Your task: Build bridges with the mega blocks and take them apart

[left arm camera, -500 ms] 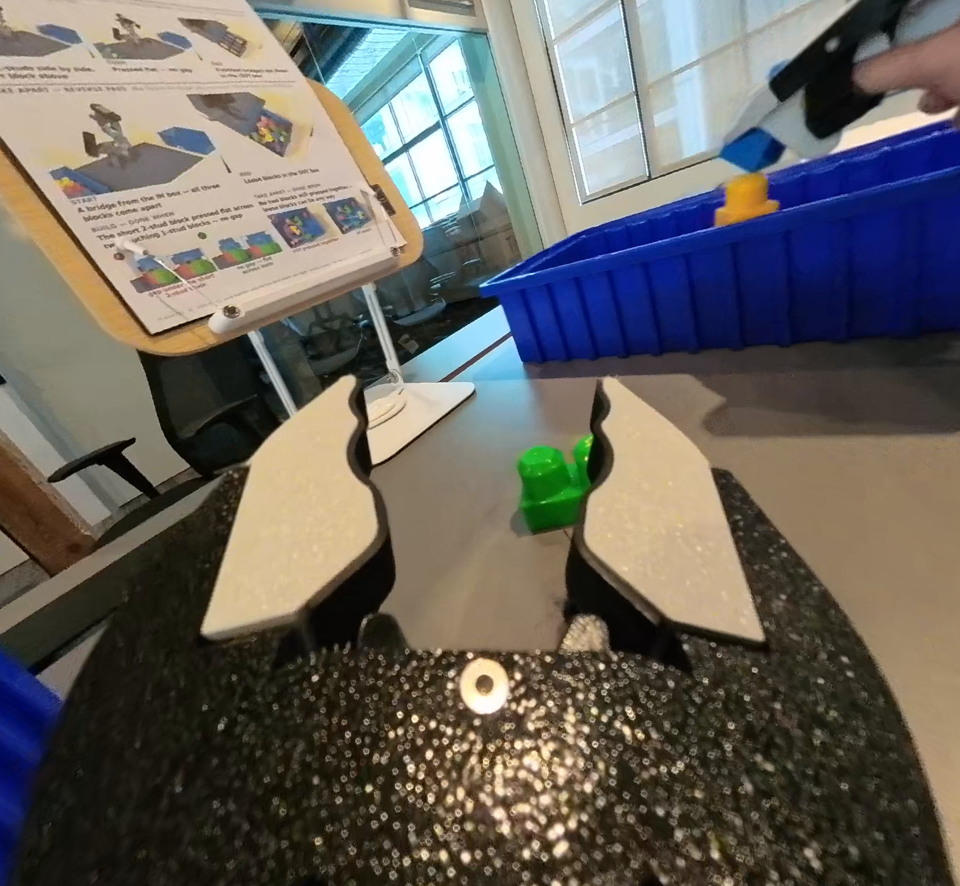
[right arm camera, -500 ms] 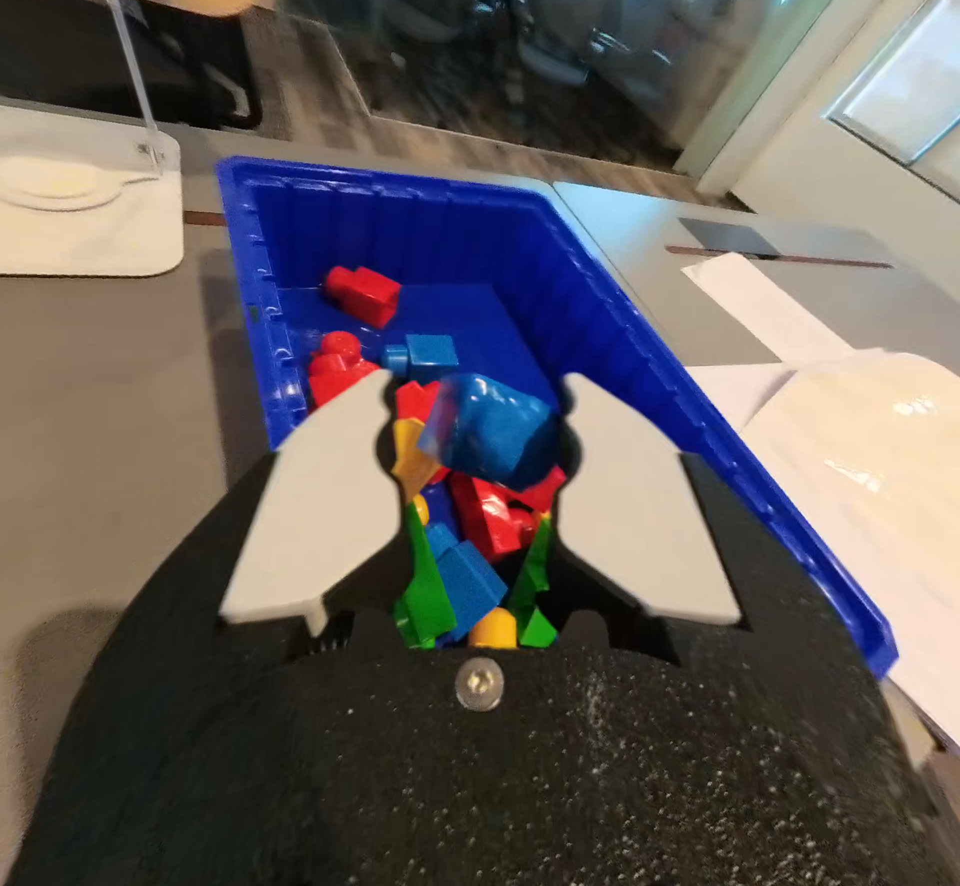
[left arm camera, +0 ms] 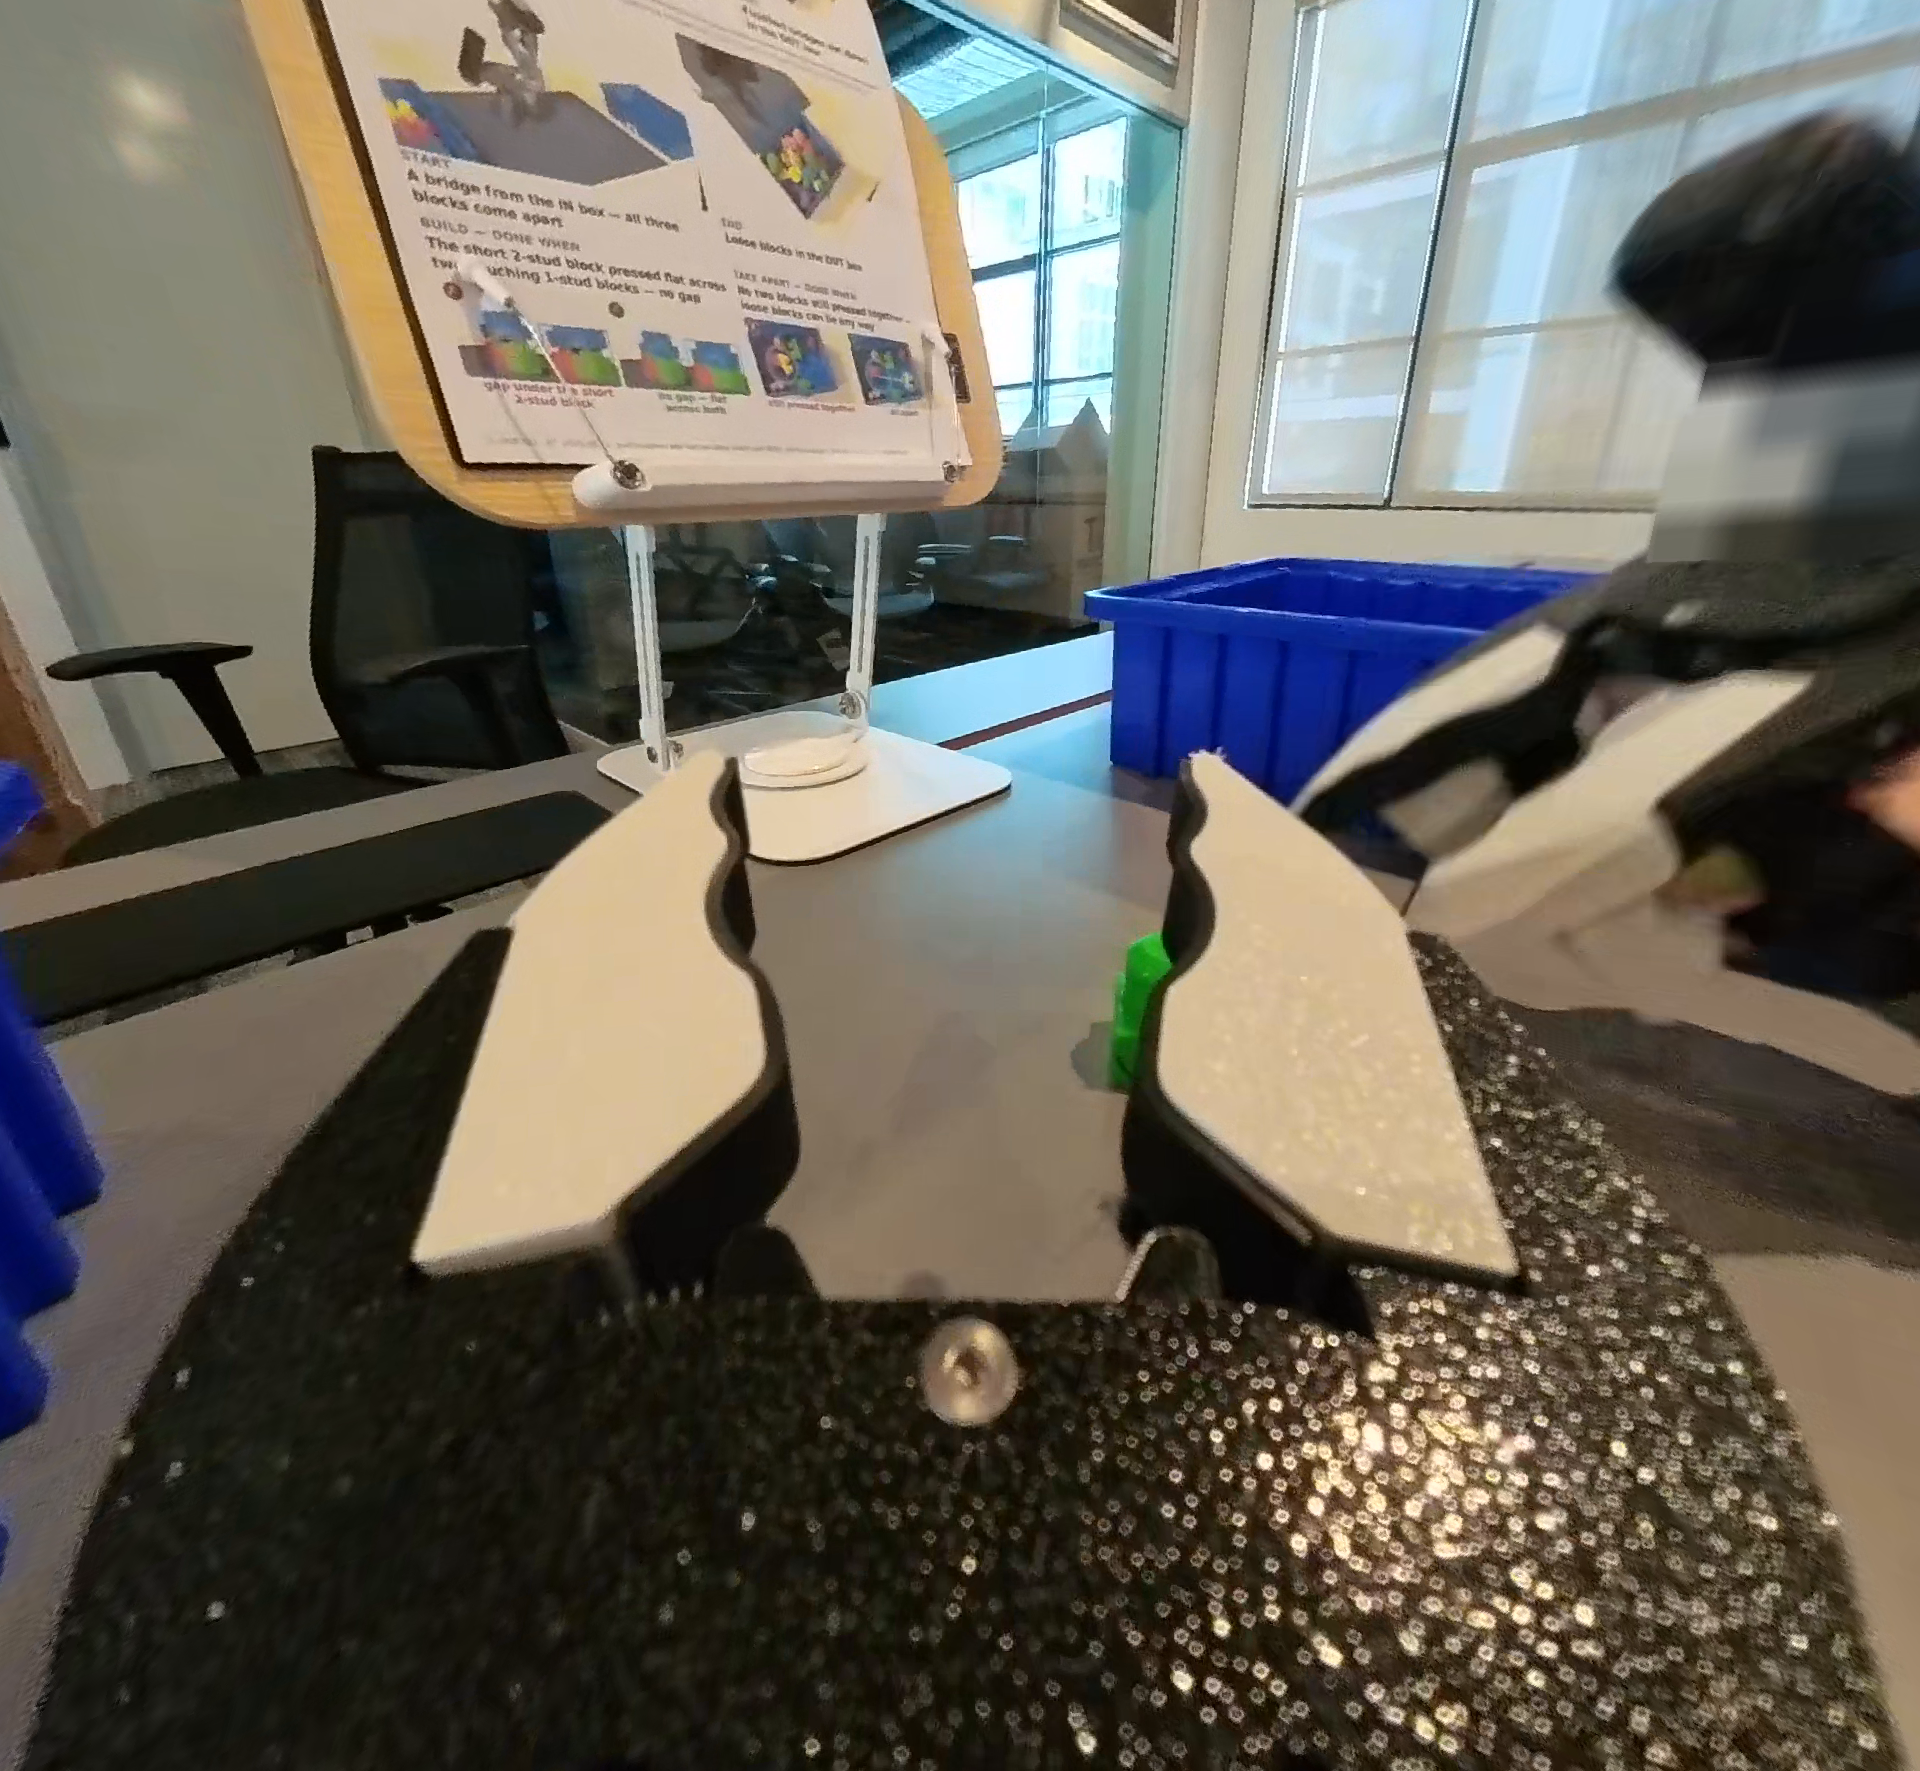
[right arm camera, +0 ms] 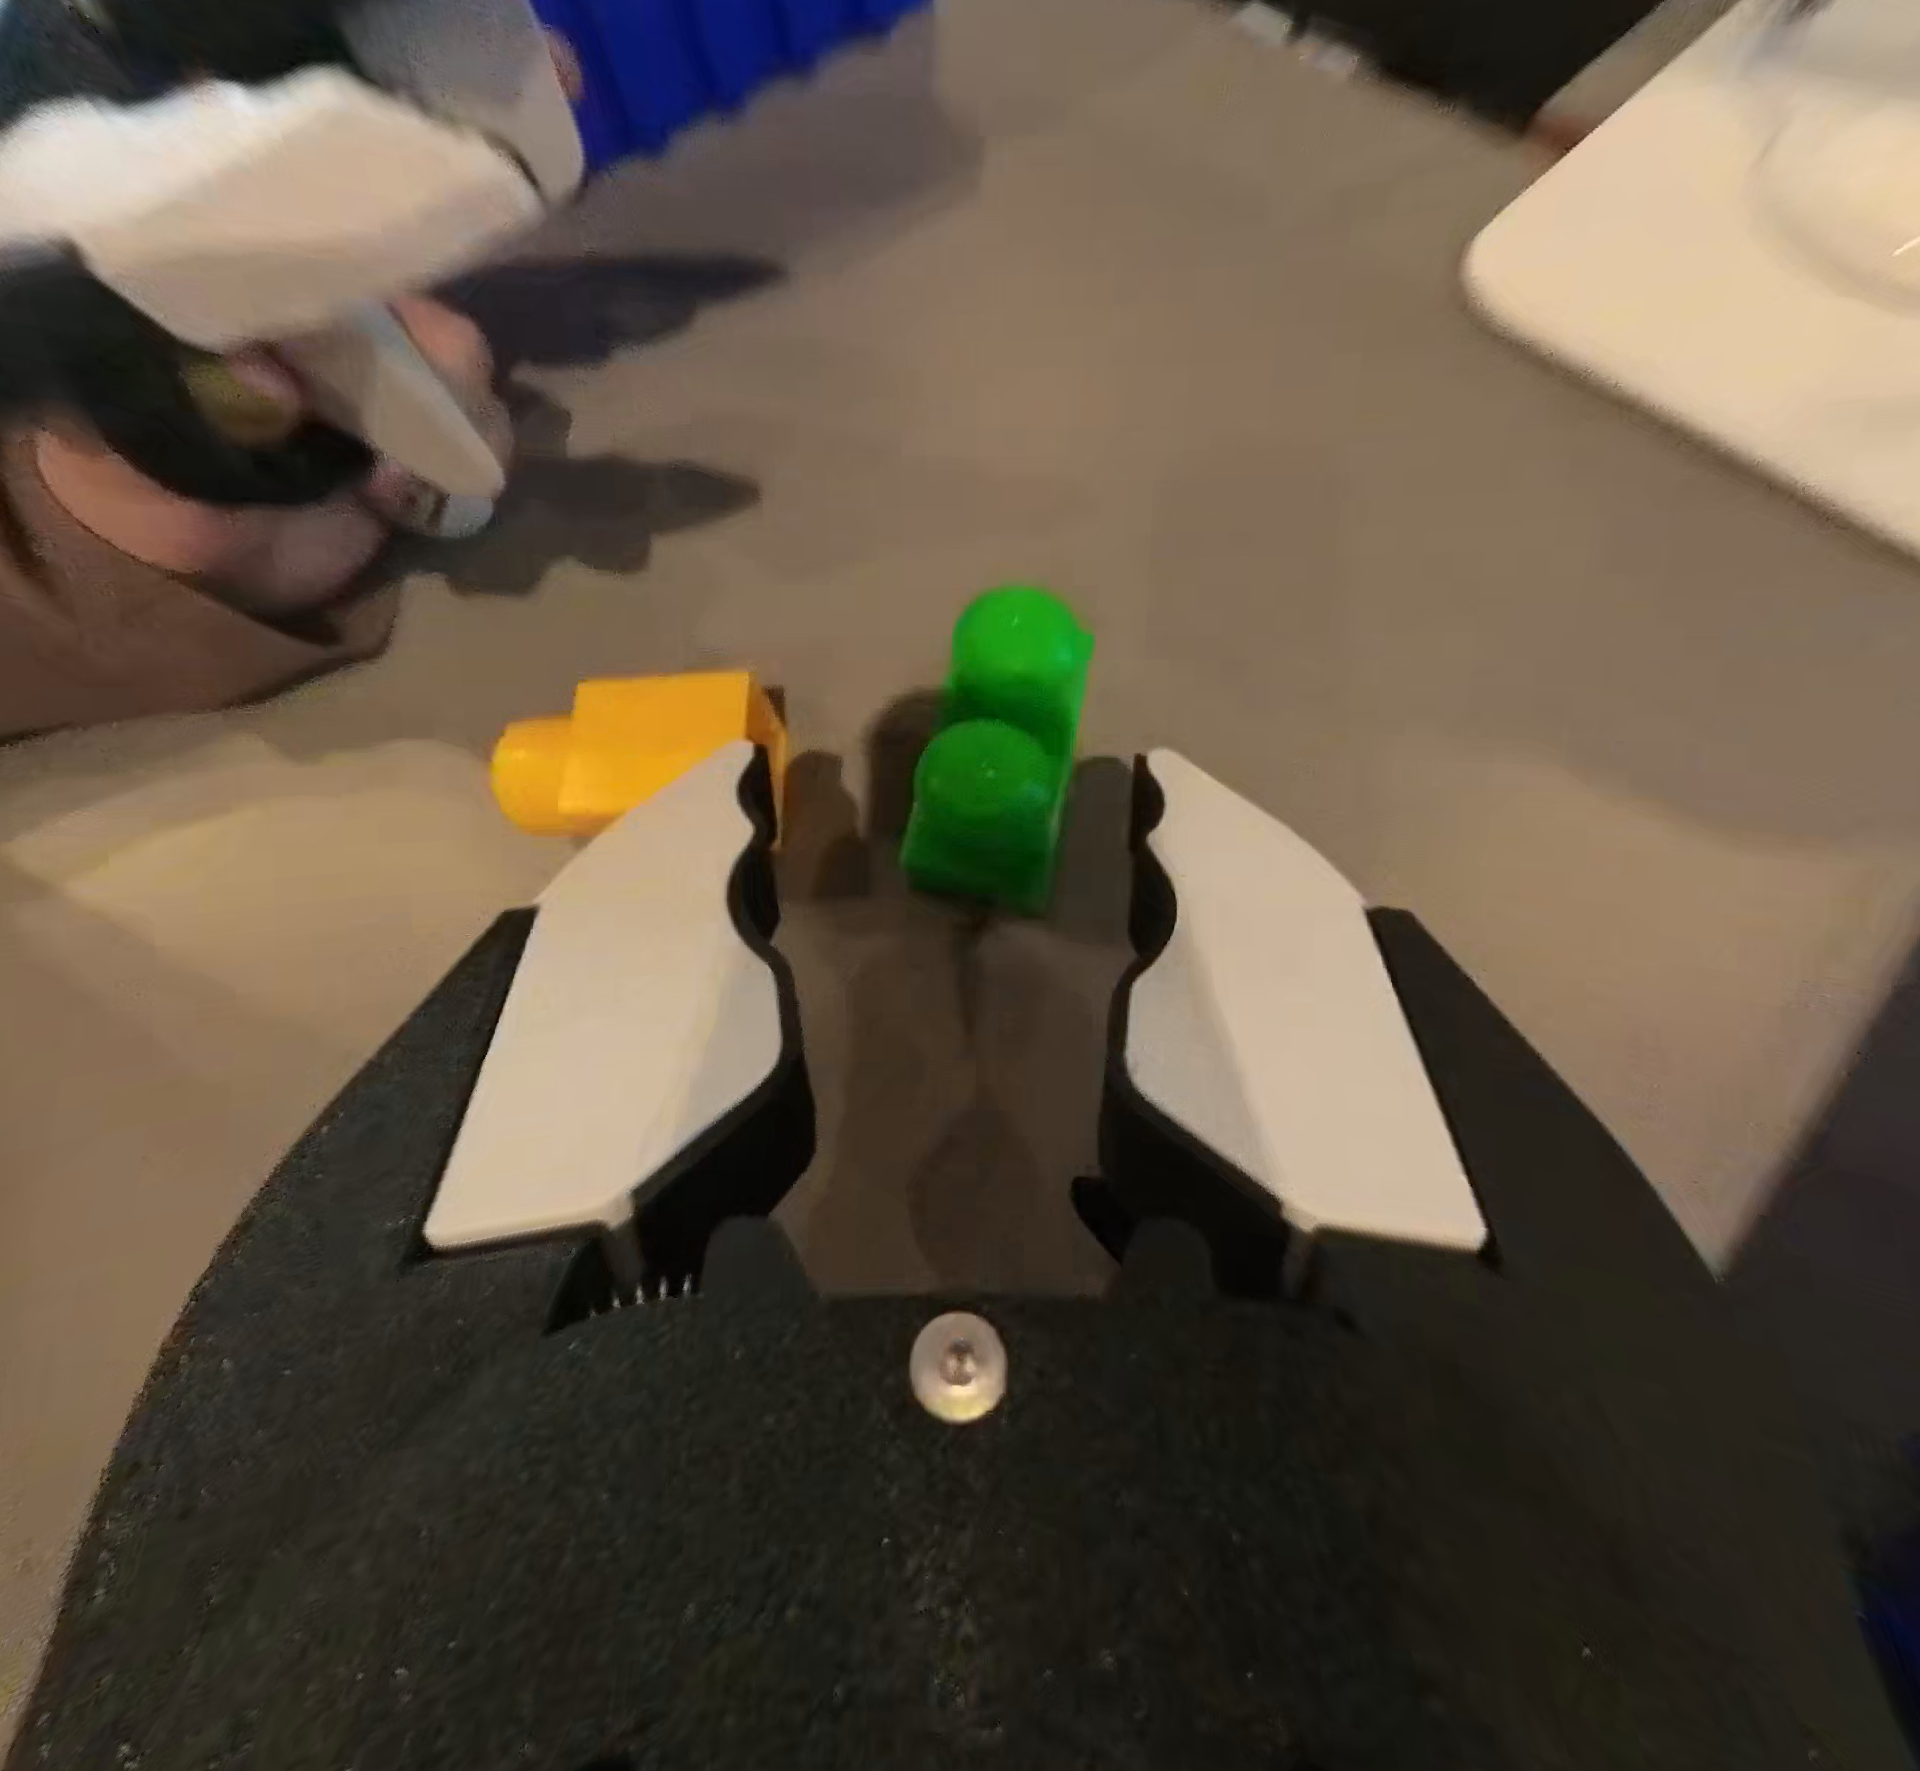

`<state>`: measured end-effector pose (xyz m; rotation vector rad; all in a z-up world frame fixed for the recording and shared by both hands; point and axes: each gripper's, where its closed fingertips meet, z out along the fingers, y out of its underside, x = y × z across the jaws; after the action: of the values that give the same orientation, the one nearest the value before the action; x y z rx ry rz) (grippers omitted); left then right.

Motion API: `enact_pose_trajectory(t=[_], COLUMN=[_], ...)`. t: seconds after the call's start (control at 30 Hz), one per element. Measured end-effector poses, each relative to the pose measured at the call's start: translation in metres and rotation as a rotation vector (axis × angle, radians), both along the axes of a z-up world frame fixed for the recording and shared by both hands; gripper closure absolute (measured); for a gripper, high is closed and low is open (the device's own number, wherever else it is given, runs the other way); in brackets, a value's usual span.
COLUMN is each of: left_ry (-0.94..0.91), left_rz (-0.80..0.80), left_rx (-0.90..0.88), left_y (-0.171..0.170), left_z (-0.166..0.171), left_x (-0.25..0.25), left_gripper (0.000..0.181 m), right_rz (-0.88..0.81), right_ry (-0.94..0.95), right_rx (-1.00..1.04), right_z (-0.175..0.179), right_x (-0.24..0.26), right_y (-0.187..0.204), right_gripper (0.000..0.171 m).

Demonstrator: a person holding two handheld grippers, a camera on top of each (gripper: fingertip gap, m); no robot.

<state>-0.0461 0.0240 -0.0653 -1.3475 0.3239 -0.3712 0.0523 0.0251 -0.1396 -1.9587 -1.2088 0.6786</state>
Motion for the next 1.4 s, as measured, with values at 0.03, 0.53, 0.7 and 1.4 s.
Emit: enact_pose_trajectory(t=[0.03,0.53,0.7,1.4], left_ry=[0.002,0.048,0.053,0.075], left_rz=[-0.002,-0.024,-0.034,-0.05], left_rx=[0.001,0.02,0.023,0.028], left_y=[0.0,-0.003,-0.004,-0.005], left_z=[0.0,-0.001,-0.001,-0.001], left_x=[0.0,0.008,0.01,0.013], left_gripper=[0.104,0.11,0.114,0.118], right_rz=[0.016,-0.564,-0.915,-1.091], right_ry=[-0.013,-0.044,-0.319,-0.395], right_rx=[-0.04,0.794,0.811,0.533], right_z=[-0.01,0.106,0.127,0.11], right_x=[-0.003,0.095,0.188,0.269], right_y=[-0.002,0.056,0.062,0.05], right_gripper=[0.107,0.138,0.138,0.138])
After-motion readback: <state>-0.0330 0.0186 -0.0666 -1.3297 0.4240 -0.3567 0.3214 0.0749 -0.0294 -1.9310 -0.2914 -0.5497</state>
